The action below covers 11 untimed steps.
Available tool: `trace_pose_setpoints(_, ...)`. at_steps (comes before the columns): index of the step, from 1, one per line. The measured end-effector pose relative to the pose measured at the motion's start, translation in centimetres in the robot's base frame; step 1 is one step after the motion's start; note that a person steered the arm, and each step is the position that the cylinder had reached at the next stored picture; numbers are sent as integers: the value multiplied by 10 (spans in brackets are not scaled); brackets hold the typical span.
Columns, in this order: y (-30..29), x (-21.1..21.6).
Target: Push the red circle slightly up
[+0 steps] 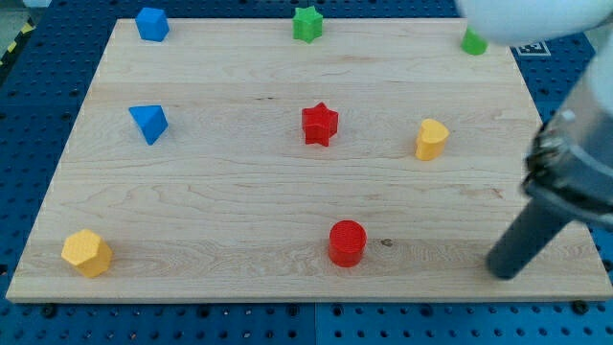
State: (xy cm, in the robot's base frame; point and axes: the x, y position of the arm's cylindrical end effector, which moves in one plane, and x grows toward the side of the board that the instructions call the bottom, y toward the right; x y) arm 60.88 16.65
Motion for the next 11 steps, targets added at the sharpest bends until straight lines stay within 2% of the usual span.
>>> trace_pose_setpoints(1,-76,10)
trace_pose_setpoints(4,-149,9)
trace_pose_setpoints(7,-136,4)
trace_pose_setpoints(11,-138,-64)
